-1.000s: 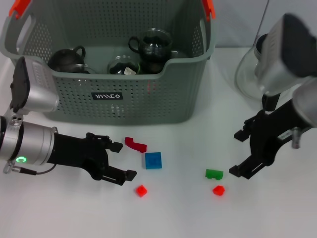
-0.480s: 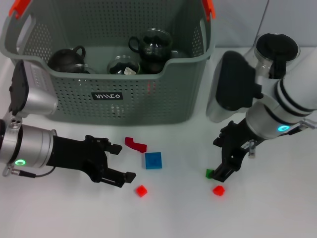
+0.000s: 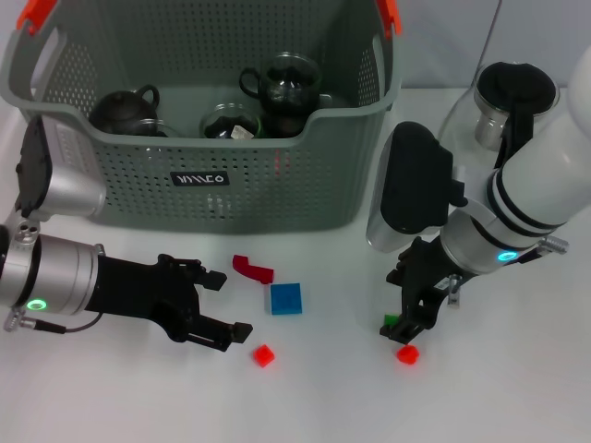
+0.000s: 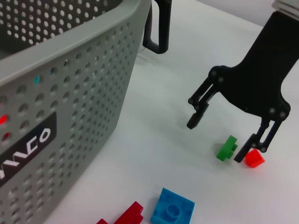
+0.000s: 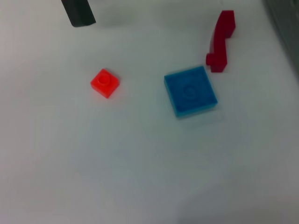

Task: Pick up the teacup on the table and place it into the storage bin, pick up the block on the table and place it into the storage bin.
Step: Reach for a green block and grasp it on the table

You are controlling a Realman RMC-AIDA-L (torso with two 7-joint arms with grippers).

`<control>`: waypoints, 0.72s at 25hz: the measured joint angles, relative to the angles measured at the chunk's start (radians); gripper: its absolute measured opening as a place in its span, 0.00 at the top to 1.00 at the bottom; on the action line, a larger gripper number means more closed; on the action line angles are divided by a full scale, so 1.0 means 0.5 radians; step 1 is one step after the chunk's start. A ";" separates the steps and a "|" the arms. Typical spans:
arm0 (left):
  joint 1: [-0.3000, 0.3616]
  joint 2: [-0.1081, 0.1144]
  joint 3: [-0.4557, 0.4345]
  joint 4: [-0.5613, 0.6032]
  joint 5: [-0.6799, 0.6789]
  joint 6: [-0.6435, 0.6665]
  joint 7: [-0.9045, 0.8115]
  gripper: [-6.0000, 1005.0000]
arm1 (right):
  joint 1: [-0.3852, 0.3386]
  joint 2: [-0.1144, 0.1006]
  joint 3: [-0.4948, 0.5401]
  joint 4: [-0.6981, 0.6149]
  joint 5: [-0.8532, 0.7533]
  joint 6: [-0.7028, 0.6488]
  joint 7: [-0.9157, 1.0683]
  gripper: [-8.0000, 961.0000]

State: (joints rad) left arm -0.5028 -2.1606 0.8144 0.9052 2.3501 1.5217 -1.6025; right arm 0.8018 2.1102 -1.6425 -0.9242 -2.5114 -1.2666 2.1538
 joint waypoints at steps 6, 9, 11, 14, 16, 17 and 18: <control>0.004 0.001 0.000 -0.002 0.000 -0.001 0.009 0.16 | 0.002 0.002 -0.035 0.017 0.004 0.007 0.012 0.17; 0.006 0.001 0.000 -0.003 0.000 -0.006 0.011 0.16 | 0.005 0.002 -0.044 0.028 0.004 -0.004 0.015 0.23; 0.006 0.002 0.000 -0.003 0.000 -0.012 0.011 0.16 | 0.005 0.002 -0.052 0.029 0.004 -0.009 0.015 0.32; 0.006 0.002 0.000 -0.004 0.000 -0.016 0.011 0.16 | 0.002 -0.001 -0.059 0.030 0.018 -0.022 0.015 0.52; 0.006 0.003 0.000 -0.004 0.000 -0.016 0.011 0.16 | -0.005 -0.008 -0.055 0.019 0.043 -0.043 0.015 0.62; 0.007 0.003 0.000 -0.004 0.000 -0.016 0.011 0.16 | -0.012 -0.012 -0.050 0.001 0.054 -0.059 0.015 0.68; 0.008 0.004 0.000 -0.004 0.000 -0.016 0.011 0.16 | -0.019 -0.015 -0.044 -0.022 0.062 -0.076 0.015 0.73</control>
State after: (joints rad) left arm -0.4989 -2.1585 0.8145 0.9035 2.3501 1.5136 -1.5968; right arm 0.7922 2.1029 -1.6647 -0.9353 -2.4803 -1.3048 2.1611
